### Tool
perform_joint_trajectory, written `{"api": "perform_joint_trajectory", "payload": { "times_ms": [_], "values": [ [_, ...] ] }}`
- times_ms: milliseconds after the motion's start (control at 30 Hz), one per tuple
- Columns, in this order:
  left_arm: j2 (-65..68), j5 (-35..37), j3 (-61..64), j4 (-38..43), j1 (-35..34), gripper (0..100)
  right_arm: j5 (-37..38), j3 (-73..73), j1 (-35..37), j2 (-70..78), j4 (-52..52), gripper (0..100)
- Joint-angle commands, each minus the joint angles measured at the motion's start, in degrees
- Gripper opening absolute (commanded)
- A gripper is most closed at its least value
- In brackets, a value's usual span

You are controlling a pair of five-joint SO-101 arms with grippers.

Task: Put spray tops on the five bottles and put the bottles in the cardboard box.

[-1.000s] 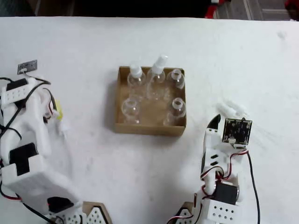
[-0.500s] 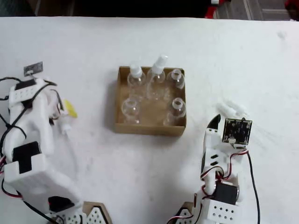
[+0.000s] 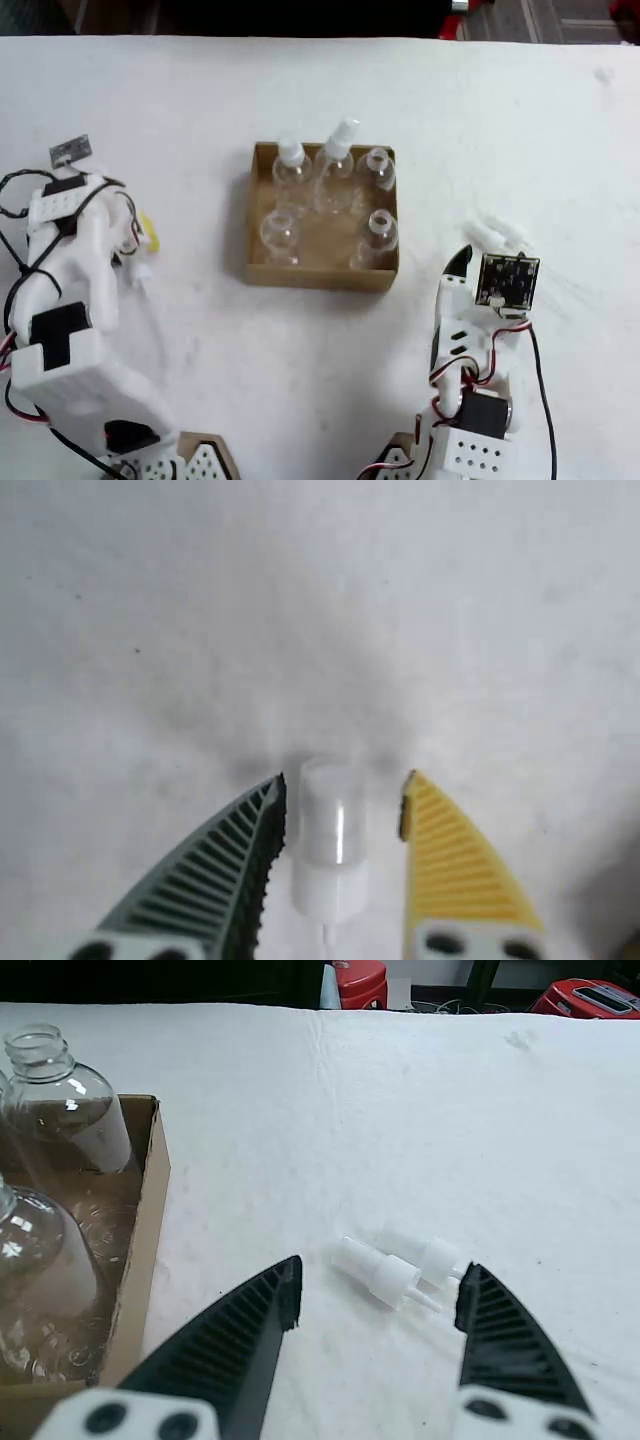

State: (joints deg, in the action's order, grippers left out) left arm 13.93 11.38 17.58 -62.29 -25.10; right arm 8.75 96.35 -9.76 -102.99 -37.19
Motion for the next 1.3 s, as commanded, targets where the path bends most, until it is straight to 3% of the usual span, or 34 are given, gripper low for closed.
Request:
{"api": "perform_joint_trajectory", "payload": {
  "times_ms": [0,667,900,1167,1267],
  "values": [
    [-0.4,0.7,0.0,1.0,2.1,6,0.6,0.5,0.5,0.0,0.5,23.0],
    [-0.4,0.8,0.2,1.1,2.2,6,0.6,0.5,0.5,0.0,0.5,23.0],
    [-0.3,0.8,0.3,0.8,2.3,23,0.6,0.5,0.5,0.0,0.5,23.0],
    [-0.3,0.7,1.4,3.4,2.4,2,0.6,0.5,0.5,0.0,0.5,23.0],
    [-0.5,0.7,0.9,3.1,2.4,2,0.6,0.5,0.4,0.0,0.5,23.0]
  ]
}}
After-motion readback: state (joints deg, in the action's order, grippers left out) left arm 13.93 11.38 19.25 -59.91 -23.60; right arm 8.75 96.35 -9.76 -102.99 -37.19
